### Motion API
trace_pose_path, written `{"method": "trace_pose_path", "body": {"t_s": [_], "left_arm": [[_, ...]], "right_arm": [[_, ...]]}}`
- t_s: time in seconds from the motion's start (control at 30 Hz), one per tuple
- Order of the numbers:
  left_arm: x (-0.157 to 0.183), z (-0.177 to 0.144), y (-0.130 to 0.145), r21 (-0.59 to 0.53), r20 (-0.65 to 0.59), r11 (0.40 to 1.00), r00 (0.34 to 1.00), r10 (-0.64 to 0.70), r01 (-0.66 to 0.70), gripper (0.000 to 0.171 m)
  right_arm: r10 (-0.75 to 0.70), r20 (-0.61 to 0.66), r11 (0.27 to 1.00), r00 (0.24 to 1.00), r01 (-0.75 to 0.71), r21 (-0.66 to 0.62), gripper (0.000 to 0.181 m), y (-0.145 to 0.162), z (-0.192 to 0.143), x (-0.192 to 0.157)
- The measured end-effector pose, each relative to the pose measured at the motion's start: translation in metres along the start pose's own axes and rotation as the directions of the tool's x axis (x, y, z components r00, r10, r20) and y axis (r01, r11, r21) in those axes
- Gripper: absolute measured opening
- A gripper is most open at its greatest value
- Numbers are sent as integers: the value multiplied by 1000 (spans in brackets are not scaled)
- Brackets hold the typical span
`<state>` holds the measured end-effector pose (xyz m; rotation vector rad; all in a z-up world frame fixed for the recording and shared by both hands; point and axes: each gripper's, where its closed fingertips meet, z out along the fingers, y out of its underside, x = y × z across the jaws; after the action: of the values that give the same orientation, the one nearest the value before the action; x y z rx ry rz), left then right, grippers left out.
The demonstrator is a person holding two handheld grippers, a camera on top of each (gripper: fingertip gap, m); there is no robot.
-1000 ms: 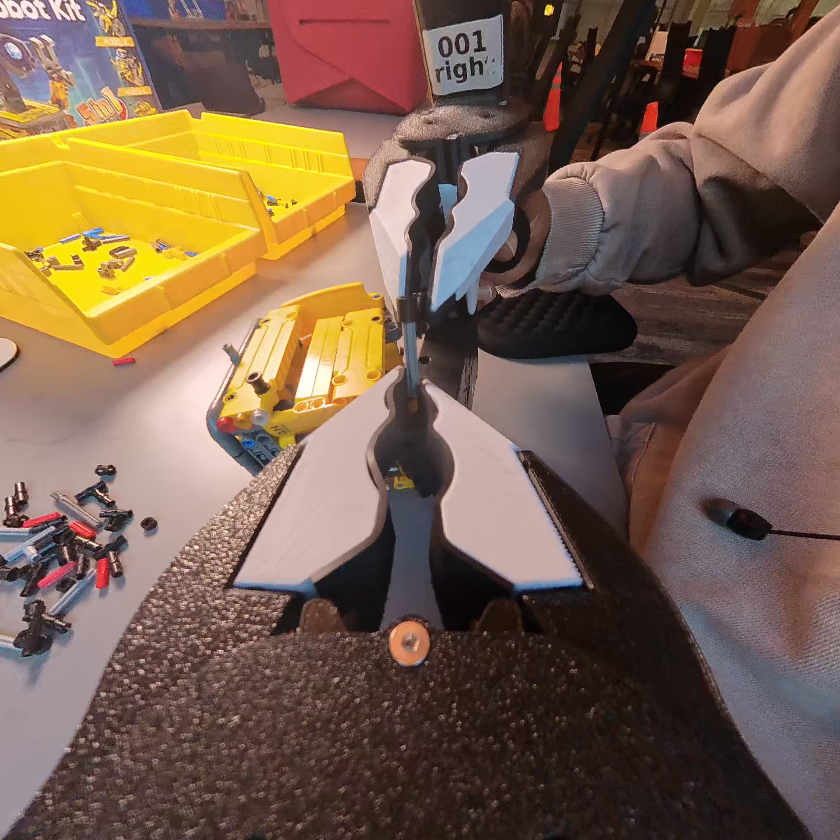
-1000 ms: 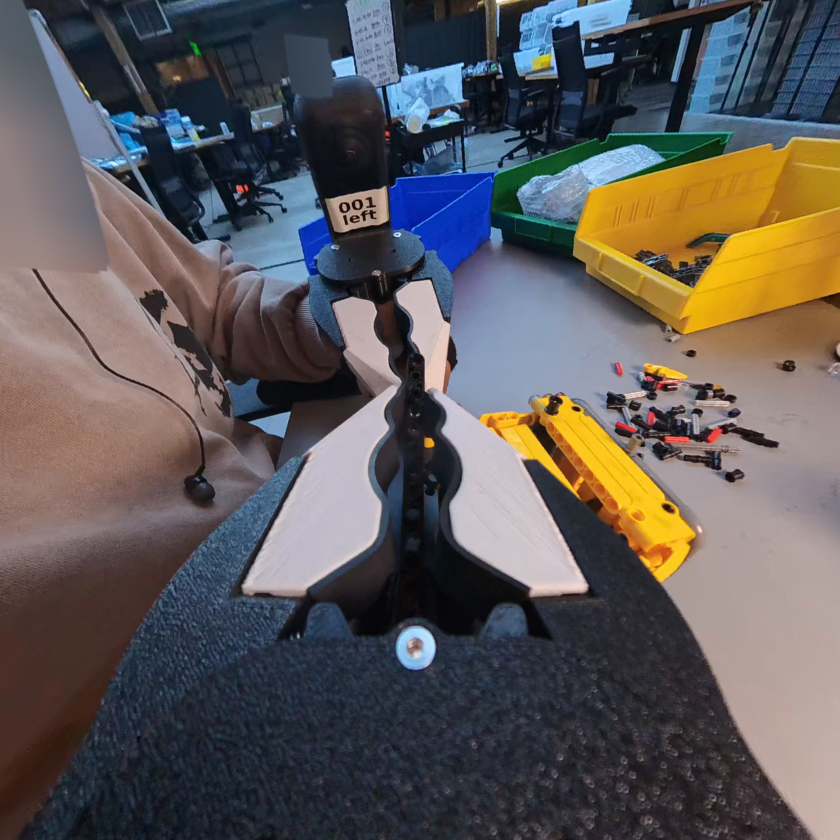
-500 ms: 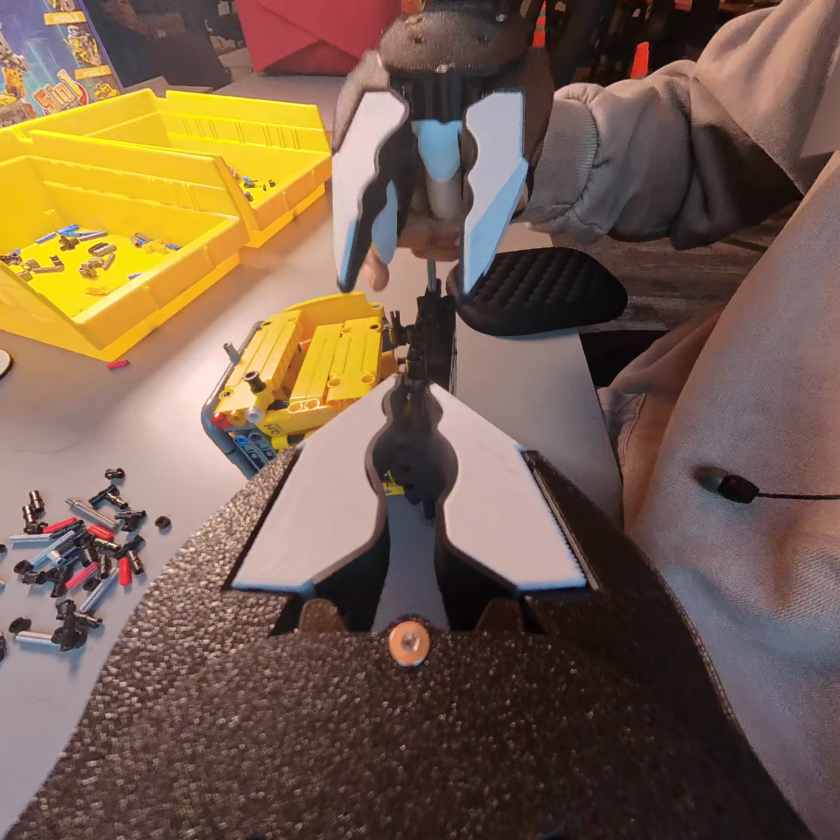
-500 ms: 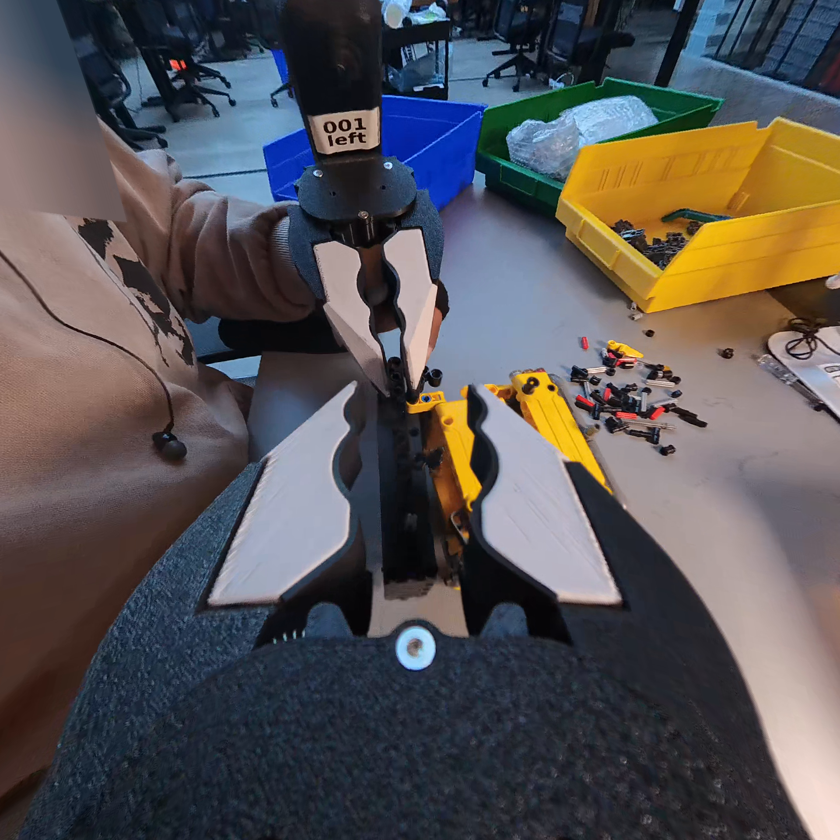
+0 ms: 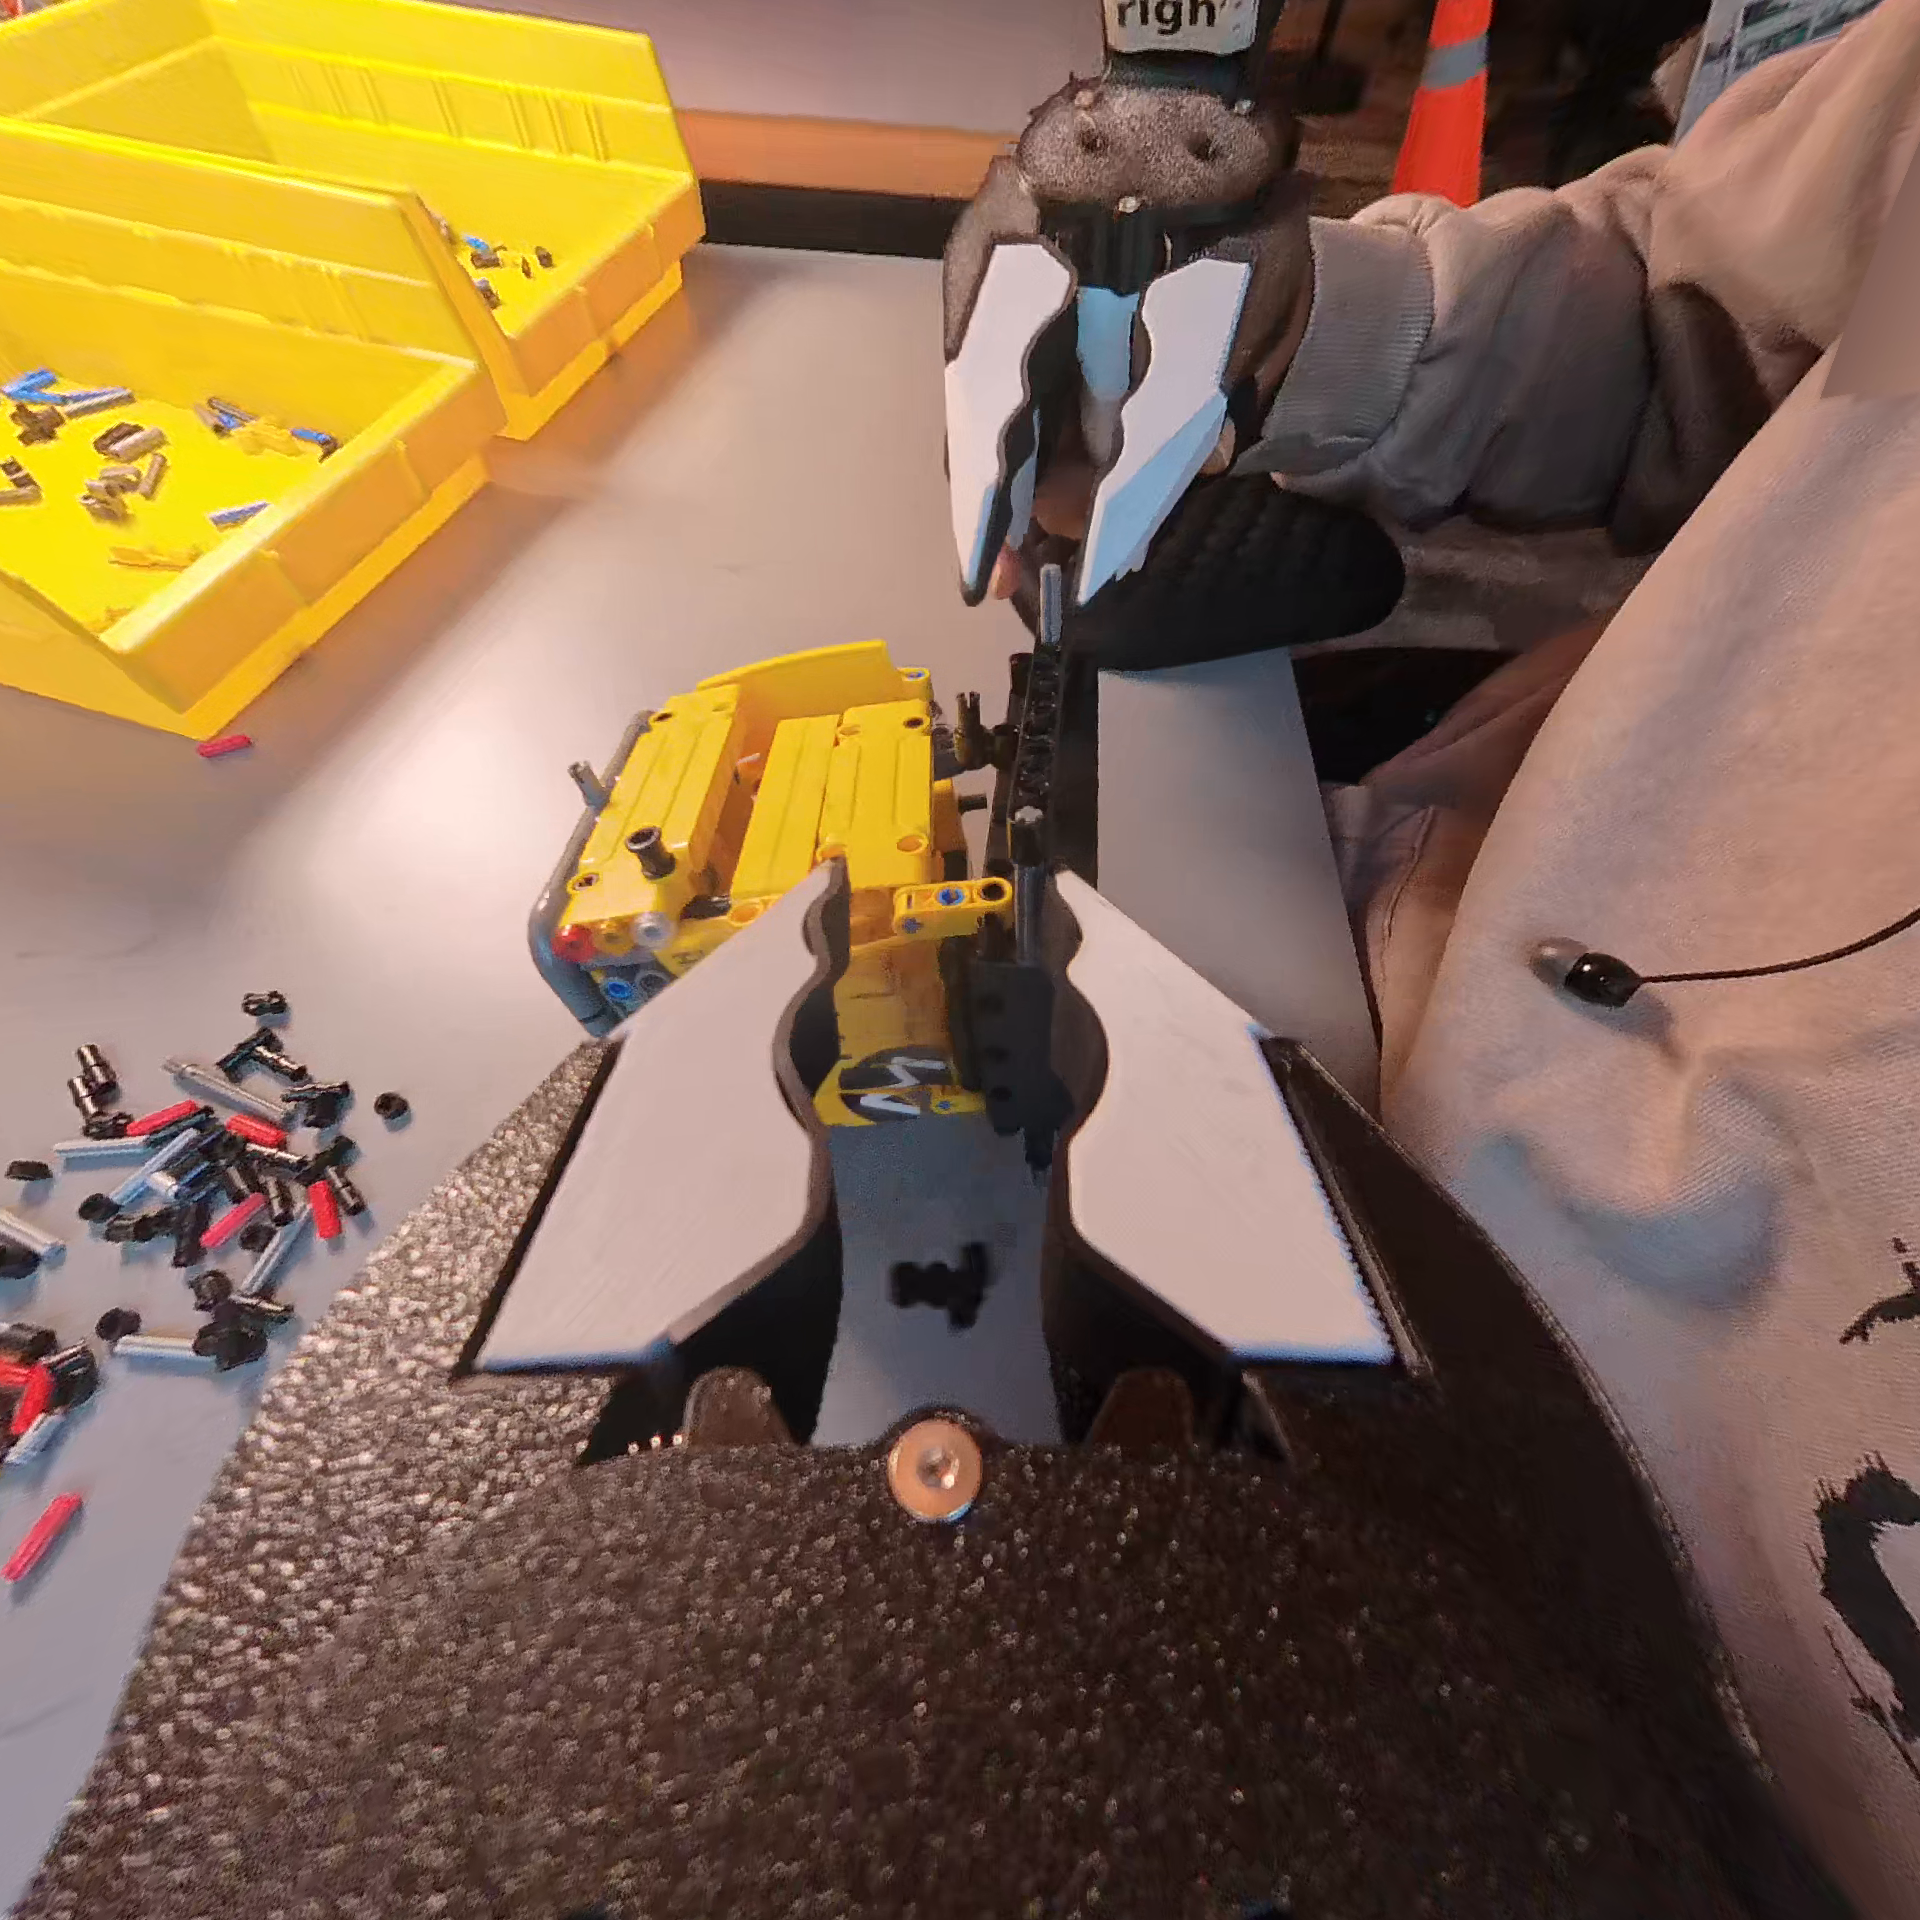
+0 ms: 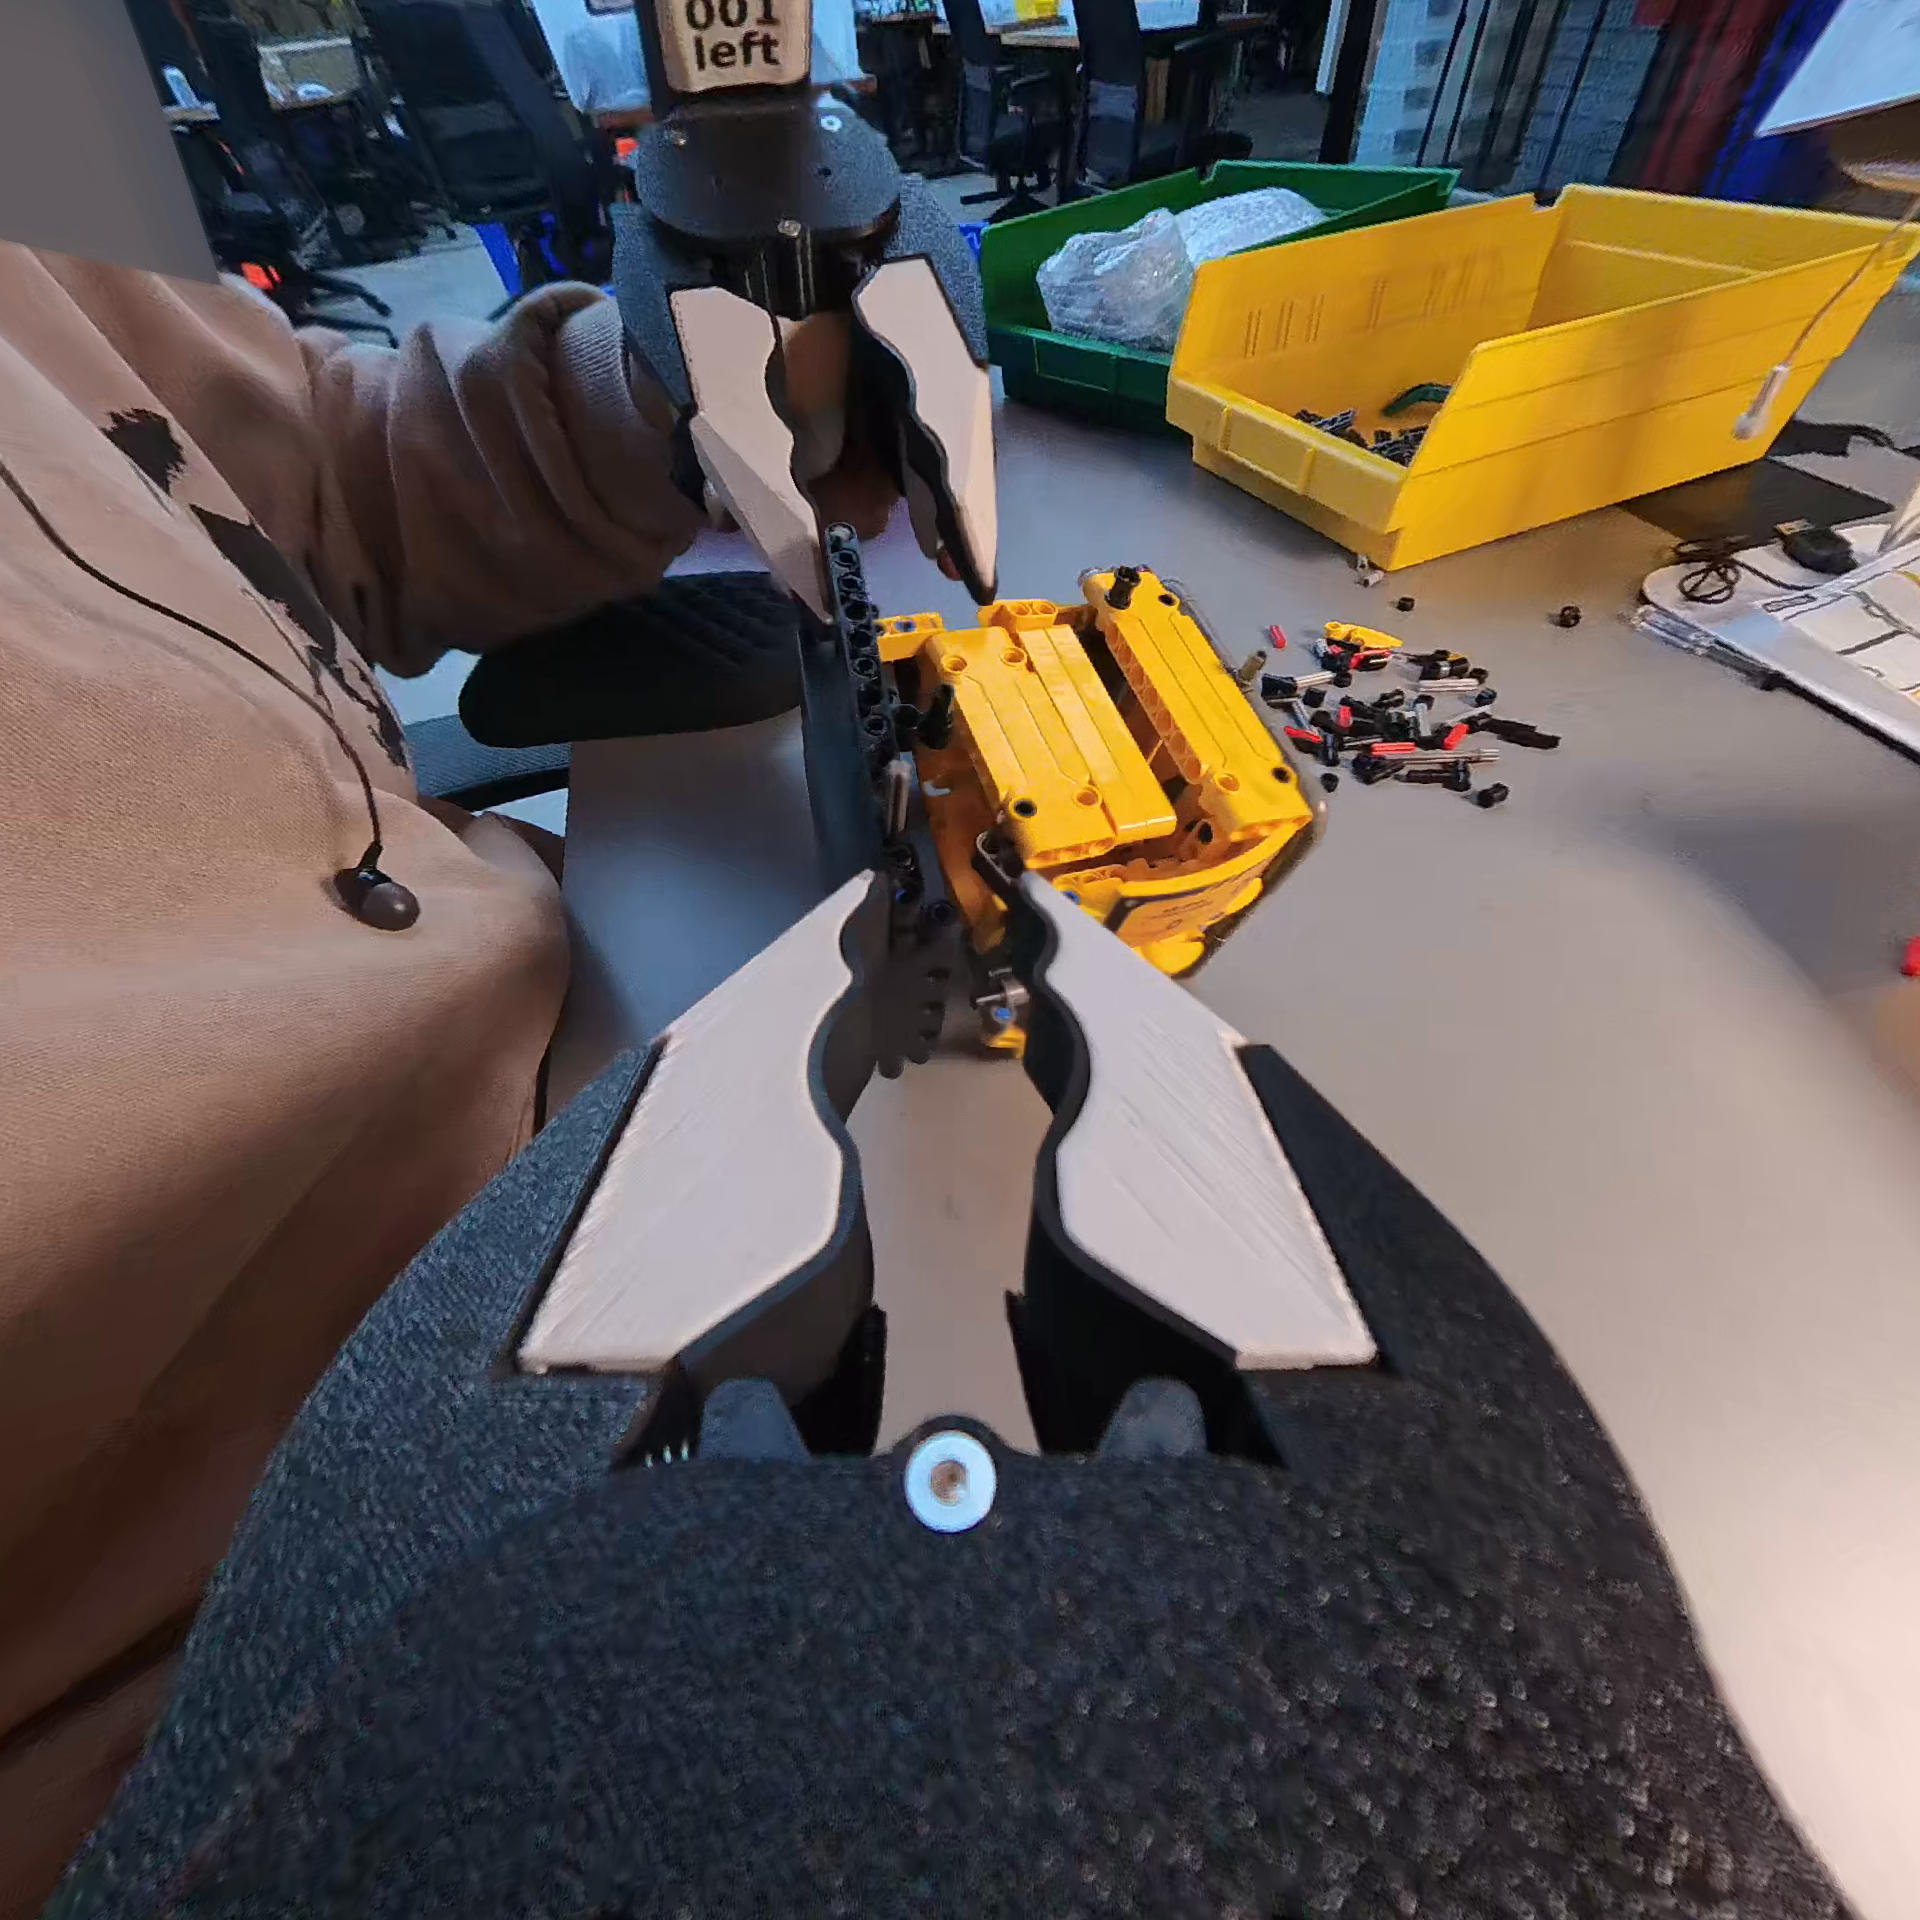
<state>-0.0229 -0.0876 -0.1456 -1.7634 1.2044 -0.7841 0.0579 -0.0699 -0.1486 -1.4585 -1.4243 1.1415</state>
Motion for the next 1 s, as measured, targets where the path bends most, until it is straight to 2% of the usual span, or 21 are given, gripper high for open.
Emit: {"method": "trace_pose_path", "body": {"t_s": [0.13,0.3,0.37,0.47,0.53,0.6,0.67,0.77,0.83,0.9,0.93,1.0], "left_arm": [[4,-1,3,-30,6,1000,1000,4,-4,31],[1,-3,3,37,-27,984,985,-173,174,27],[-1,-7,6,53,-27,979,980,-195,196,30],[-1,-27,-4,135,-29,971,981,-194,196,35],[-3,-44,-2,144,7,972,982,-189,186,36],[8,-54,18,40,19,985,986,-166,165,35],[30,-56,51,-129,-9,984,992,-127,125,35],[60,-50,105,-360,-42,930,995,-89,68,37],[67,-43,135,-467,-24,884,998,-52,35,38],[65,-39,148,-500,-3,866,1000,-3,2,30],[58,-39,147,-492,19,871,1000,21,-9,22],[35,-41,143,-476,99,880,994,42,10,19]], "right_arm": [[-15,38,1000,999,15,-13,15,1,6,-8],[-17,52,998,998,20,-54,7,2,17,-10],[-15,37,998,999,18,-66,7,1,19,-8],[-49,18,995,999,50,-87,7,0,22,-8],[-45,10,994,999,46,-98,7,0,22,-8],[-59,-2,993,998,58,-101,7,0,22,-6],[-63,-13,993,998,61,-105,7,0,21,-4],[-68,-11,992,998,67,-107,7,1,20,-3],[-65,-6,992,998,64,-110,8,1,20,-1],[-70,-6,991,998,69,-115,8,0,20,0],[-75,-6,990,997,74,-121,8,0,20,0],[-86,-4,987,996,84,-137,8,1,20,-1]]}}
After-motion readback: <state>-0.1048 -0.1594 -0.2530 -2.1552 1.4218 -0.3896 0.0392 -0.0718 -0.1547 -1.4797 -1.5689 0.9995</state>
